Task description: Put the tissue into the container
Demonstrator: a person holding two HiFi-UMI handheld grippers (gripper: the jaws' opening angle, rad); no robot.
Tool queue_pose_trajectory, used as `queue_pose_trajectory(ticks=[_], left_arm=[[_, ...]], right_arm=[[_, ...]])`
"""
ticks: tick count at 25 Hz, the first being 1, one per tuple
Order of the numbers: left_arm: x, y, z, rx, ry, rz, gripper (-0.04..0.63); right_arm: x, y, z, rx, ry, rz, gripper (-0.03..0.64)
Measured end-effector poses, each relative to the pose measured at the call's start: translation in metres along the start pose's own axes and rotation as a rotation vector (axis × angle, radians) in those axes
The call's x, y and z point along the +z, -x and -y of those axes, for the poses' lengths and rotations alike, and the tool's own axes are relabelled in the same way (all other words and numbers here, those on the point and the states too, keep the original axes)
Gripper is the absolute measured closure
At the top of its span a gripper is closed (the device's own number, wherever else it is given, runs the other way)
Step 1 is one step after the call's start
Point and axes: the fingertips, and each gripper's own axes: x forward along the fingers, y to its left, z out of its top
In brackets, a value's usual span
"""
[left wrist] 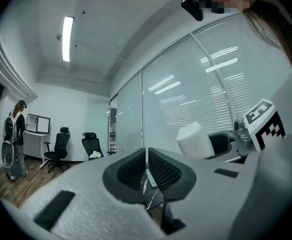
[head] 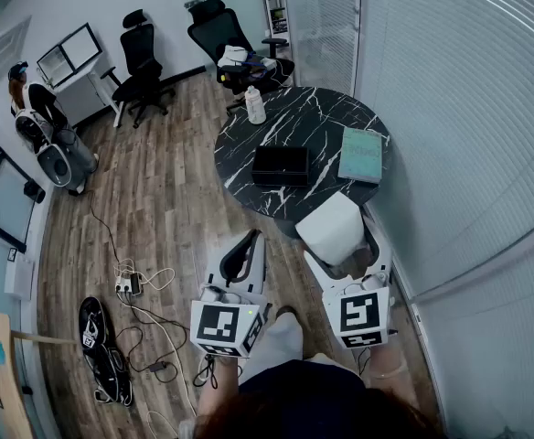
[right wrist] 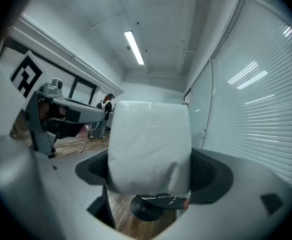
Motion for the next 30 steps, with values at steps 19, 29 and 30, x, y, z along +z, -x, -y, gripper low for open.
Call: queue_pose_trajectory(ticks=[19, 29, 30], left_arm=[[-0.003, -0.064, -0.062, -0.030, 0.030, 0.000, 0.557], [-0.009, -0.087, -0.105, -0.071, 0.044, -0.008, 0.557], [-0.010, -0.089, -0.108, -0.076, 0.048, -0.008, 0.557]], right_arm=[[0.020, -0.083, 0.017, -0.011, -0.032, 0.000, 0.183], [0.036, -0.132, 0.006, -0.021, 0.000, -0.027, 0.183], [0.037, -0.136, 0.006, -0.024, 0.003, -0.030, 0.183]])
